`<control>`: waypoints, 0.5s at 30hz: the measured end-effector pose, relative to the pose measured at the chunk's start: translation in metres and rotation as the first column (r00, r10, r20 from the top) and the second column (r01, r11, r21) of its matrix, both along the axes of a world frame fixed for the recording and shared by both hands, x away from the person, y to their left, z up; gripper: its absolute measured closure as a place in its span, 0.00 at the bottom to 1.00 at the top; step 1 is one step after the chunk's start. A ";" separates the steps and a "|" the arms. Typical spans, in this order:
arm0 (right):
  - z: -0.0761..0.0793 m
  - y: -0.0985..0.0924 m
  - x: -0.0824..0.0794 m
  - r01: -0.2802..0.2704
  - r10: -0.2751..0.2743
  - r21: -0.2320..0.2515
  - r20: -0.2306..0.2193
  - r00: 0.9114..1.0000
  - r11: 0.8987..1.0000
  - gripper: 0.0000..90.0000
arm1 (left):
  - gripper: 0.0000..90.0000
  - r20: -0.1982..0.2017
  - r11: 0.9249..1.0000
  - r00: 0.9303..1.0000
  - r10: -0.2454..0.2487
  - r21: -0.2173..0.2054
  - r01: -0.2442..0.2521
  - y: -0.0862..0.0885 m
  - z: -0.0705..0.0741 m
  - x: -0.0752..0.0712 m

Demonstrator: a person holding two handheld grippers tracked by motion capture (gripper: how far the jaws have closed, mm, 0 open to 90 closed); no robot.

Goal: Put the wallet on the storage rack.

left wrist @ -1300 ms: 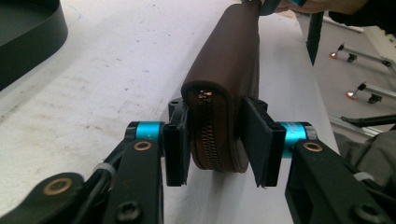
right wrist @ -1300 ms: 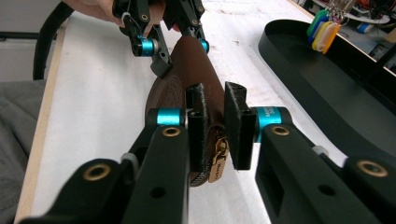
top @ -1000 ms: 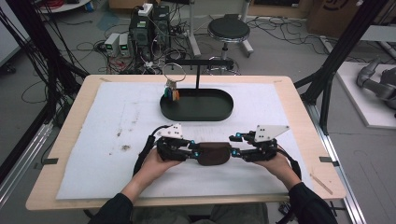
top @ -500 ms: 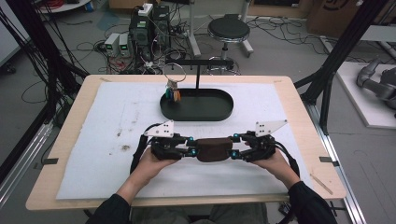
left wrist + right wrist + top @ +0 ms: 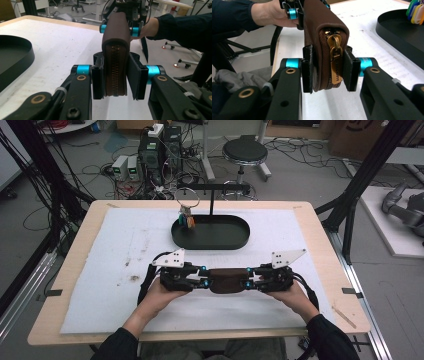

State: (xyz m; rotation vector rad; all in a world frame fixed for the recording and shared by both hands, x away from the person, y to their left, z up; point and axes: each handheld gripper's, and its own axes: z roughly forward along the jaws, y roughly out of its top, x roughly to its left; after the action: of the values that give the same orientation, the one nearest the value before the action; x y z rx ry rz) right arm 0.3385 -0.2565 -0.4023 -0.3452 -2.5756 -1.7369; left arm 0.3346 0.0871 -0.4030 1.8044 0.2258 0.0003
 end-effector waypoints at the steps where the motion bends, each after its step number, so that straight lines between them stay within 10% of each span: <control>1: 0.000 0.000 0.000 0.001 -0.001 0.000 0.002 1.000 1.000 0.77 | 0.72 -0.003 1.000 1.000 0.009 -0.001 -0.009 0.000 0.000 0.000; 15: 0.007 -0.005 0.003 0.096 -0.097 0.018 0.052 0.994 0.995 0.80 | 0.40 0.036 0.987 0.988 0.153 0.032 -0.154 0.020 0.012 -0.007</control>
State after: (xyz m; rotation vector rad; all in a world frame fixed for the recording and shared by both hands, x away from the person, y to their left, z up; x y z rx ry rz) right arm 0.3413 -0.2610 -0.3953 -0.4364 -2.6221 -1.8194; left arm 0.3275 0.1067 -0.3910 1.8155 0.3427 0.1442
